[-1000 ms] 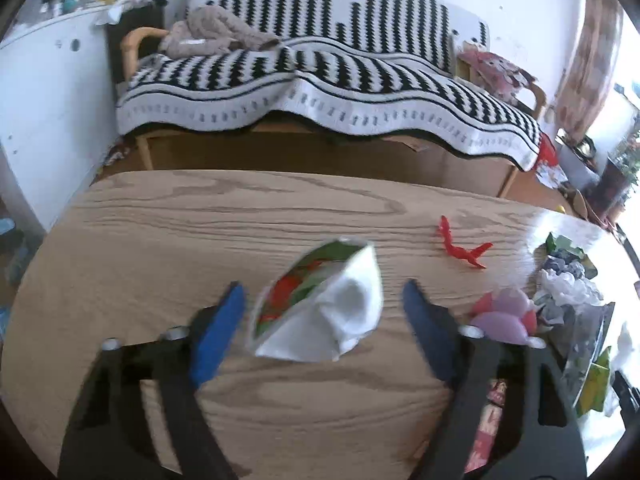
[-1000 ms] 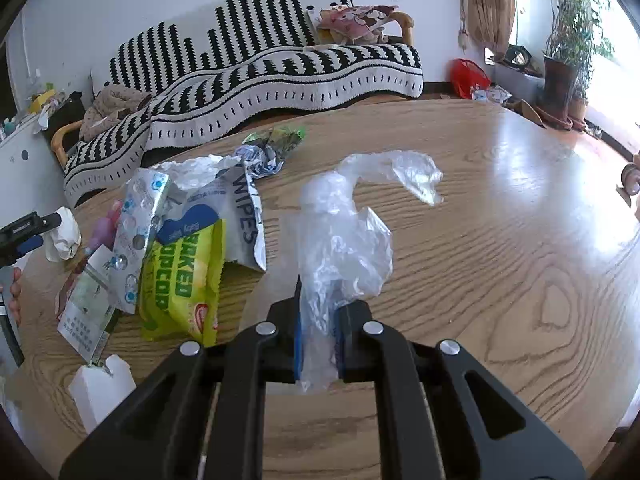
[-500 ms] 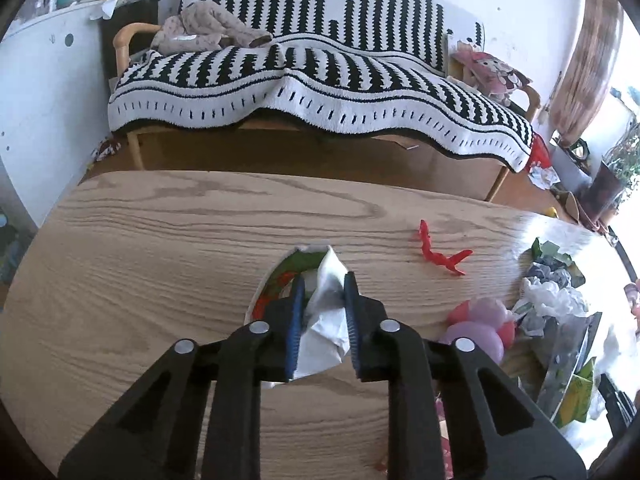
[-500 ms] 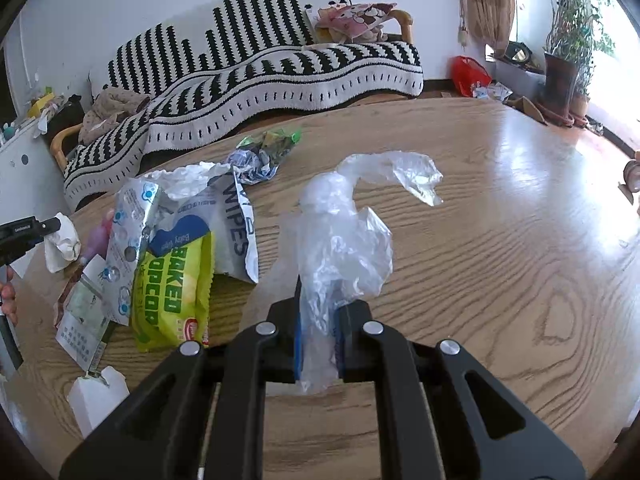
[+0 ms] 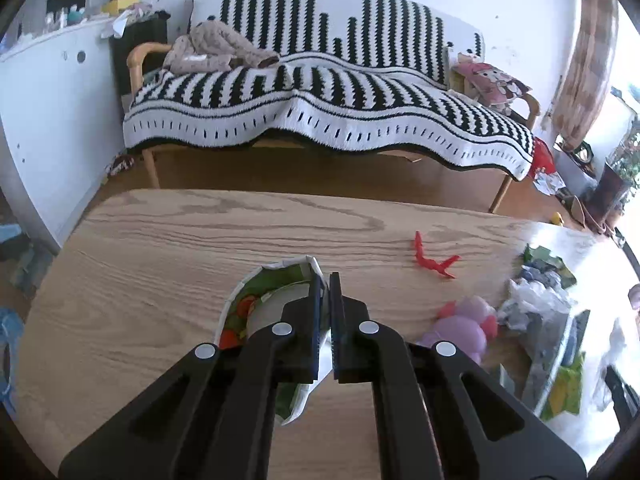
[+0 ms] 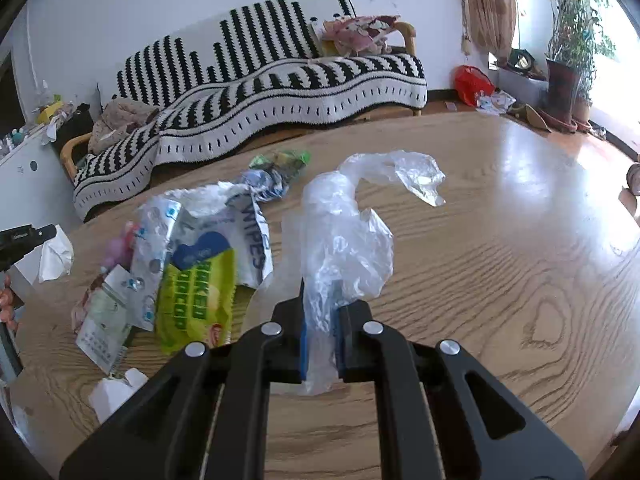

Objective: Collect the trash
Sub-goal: 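Carry both items over the black bin and open both tools to drop them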

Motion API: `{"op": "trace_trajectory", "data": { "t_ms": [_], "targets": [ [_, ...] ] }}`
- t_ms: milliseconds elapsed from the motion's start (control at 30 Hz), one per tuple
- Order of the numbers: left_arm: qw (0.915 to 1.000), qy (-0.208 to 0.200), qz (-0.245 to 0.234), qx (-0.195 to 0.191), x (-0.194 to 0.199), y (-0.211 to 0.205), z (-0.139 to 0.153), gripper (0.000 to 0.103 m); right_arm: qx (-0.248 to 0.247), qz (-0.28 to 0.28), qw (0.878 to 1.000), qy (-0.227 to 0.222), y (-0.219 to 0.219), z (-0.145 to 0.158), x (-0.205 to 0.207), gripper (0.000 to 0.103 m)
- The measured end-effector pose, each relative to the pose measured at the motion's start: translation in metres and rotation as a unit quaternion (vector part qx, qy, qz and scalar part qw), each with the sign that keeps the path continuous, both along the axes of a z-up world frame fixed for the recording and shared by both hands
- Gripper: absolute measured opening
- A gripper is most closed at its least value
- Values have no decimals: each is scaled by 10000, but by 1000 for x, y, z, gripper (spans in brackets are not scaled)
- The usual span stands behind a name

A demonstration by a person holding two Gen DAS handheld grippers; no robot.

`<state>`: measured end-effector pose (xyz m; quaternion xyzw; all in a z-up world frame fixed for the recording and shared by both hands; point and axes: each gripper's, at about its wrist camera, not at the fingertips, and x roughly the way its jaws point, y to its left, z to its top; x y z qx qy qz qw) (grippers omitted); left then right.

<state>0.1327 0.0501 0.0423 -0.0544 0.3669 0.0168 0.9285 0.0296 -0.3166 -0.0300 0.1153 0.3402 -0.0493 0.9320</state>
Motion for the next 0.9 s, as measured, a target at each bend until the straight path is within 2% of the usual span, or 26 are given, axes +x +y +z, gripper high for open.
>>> {"op": "trace_trajectory", "data": {
  "t_ms": [100, 233, 333, 433, 533, 633, 733, 800, 833, 900],
  "targets": [
    [9999, -85, -107, 15, -25, -8, 12, 3, -2, -35, 10000, -25, 0, 2, -1, 7],
    [9992, -110, -369, -112, -67, -31, 32, 3, 434, -10, 9990, -107, -8, 15, -16, 6],
    [9954, -241, -925, -83, -108, -71, 60, 3, 599, 32, 9974, -406, -15, 43, -53, 5],
    [9854, -514, -1612, -205, -157, -120, 95, 3, 649, -4, 9957, -662, -31, 69, -95, 5],
    [9672, -641, -2411, -480, -204, -179, 117, 3, 689, -176, 9934, -901, -61, 95, -151, 5],
    [9420, -423, -3261, -673, -245, -245, 112, 3, 685, -403, 9926, -913, -95, 106, -207, 5],
    [9119, 147, -3987, -965, -280, -313, 75, 3, 799, -695, 9921, -677, -130, 96, -258, 5],
    [8939, 569, -4275, -1221, -294, -344, 44, 3, 767, -910, 9921, -401, -149, 76, -288, 5],
    [8860, 760, -4391, -1285, -304, -362, 25, 3, 837, -996, 9912, -252, -159, 64, -300, 5],
    [8759, 1045, -4547, -1226, -318, -390, -6, 3, 1253, -1196, 9847, 204, -180, 24, -323, 5]
  ]
}}
